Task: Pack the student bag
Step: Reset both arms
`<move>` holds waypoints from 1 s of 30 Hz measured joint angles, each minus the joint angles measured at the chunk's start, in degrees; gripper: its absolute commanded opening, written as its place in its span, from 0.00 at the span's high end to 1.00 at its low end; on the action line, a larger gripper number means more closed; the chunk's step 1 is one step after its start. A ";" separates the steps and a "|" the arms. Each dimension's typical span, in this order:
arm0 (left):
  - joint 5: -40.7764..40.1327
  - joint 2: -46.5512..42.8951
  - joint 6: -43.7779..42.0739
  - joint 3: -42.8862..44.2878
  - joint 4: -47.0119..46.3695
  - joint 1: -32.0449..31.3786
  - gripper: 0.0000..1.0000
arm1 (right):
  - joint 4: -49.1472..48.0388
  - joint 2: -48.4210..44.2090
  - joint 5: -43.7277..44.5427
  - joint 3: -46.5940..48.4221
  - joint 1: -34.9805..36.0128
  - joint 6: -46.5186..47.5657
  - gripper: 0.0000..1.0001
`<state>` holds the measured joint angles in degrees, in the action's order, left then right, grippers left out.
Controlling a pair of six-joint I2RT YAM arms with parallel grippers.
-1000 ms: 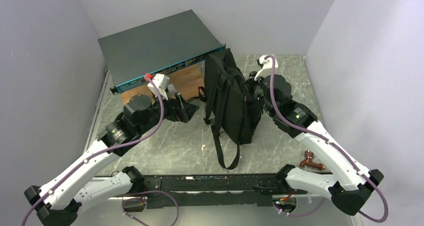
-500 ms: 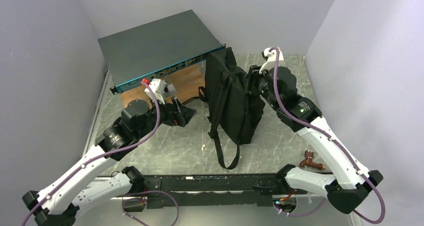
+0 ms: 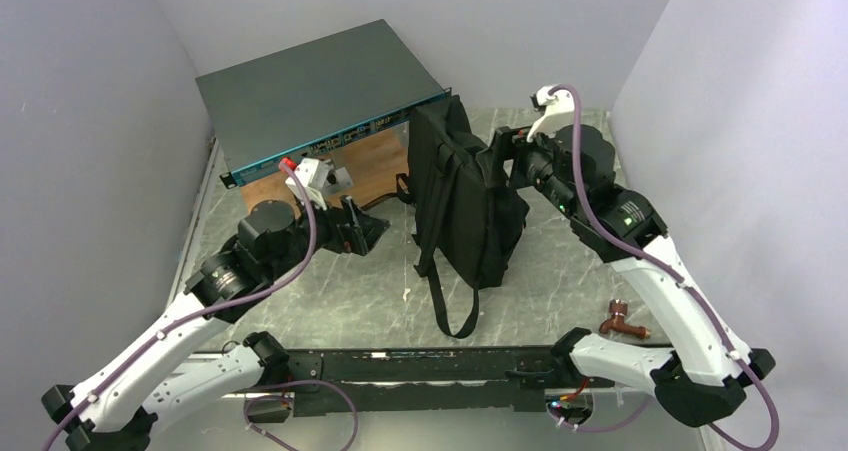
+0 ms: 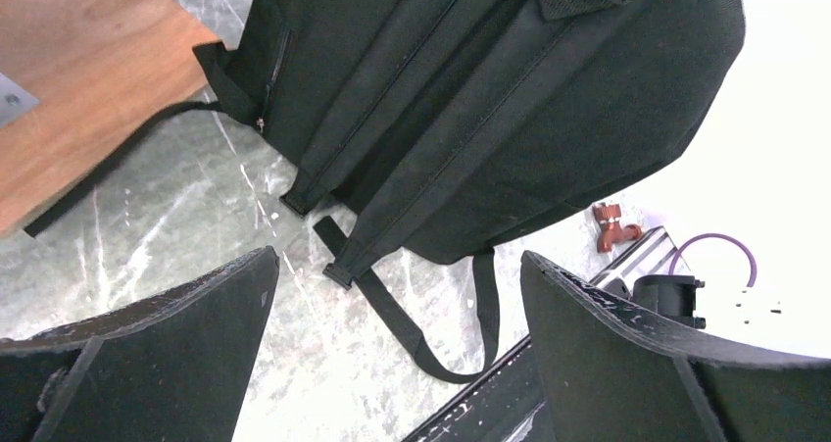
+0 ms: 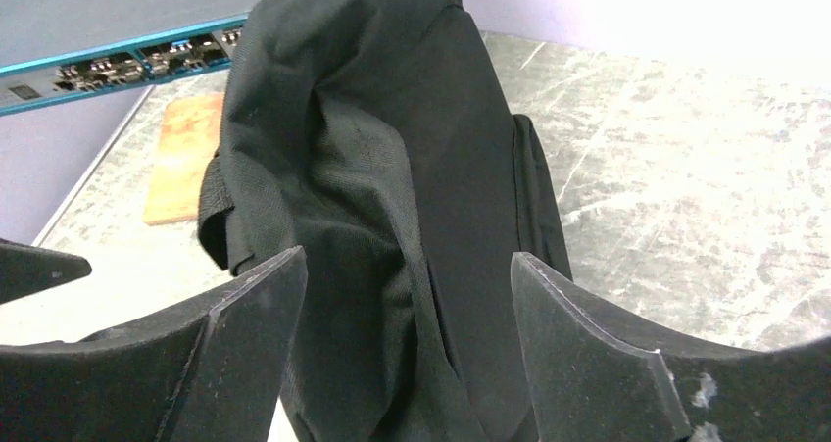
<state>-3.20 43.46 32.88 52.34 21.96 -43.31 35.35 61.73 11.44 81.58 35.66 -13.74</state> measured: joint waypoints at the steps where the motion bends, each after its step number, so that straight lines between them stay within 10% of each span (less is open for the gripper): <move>1: -0.22 -0.31 -0.59 0.22 0.24 0.00 0.00 | 0.33 -0.46 0.07 0.50 0.00 0.13 0.18; 8: -1.46 -2.54 -5.44 7.08 3.10 0.00 0.00 | 2.91 -4.90 0.98 4.61 0.00 1.22 0.01; 30: -13.22 -19.28 -22.82 20.79 6.78 0.00 0.00 | 3.63 -28.52 10.75 7.04 -0.02 3.15 0.00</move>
<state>-16.43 24.18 10.07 73.12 28.73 -43.31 38.98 33.21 22.20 88.62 35.64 -10.59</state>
